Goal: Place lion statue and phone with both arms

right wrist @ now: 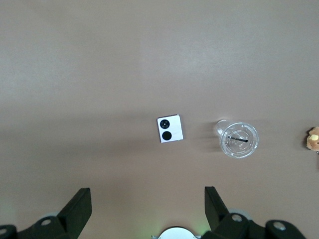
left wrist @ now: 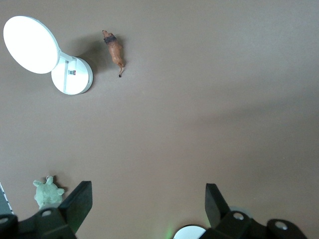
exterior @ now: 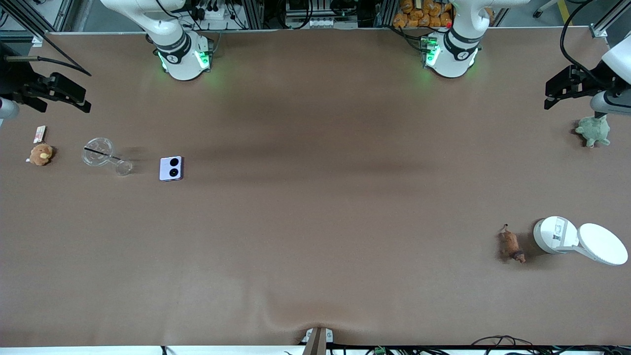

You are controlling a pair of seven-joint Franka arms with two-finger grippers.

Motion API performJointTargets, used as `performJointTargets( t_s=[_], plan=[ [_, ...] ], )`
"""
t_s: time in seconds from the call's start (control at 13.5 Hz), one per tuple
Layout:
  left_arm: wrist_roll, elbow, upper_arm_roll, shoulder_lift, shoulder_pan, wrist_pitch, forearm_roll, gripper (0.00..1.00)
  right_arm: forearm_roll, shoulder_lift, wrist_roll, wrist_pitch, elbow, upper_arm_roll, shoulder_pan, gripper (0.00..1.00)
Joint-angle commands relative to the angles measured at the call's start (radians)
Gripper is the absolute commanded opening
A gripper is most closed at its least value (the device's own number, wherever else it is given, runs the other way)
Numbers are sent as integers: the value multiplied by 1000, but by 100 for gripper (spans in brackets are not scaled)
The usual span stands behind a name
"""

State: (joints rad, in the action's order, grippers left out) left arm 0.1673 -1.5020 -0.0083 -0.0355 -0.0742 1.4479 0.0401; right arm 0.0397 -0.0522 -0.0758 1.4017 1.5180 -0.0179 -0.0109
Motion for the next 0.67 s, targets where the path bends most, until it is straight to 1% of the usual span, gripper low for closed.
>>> performJointTargets(
  t_s=[0.0,0.59],
  plan=[
    [6,20,-1,8,8,-6,-17,100,3,-18,10,8,18,7,-6,100],
    [8,16,5,13,11,-7,-8,100,3,-15,19,3,19,7,-1,100]
  ],
)
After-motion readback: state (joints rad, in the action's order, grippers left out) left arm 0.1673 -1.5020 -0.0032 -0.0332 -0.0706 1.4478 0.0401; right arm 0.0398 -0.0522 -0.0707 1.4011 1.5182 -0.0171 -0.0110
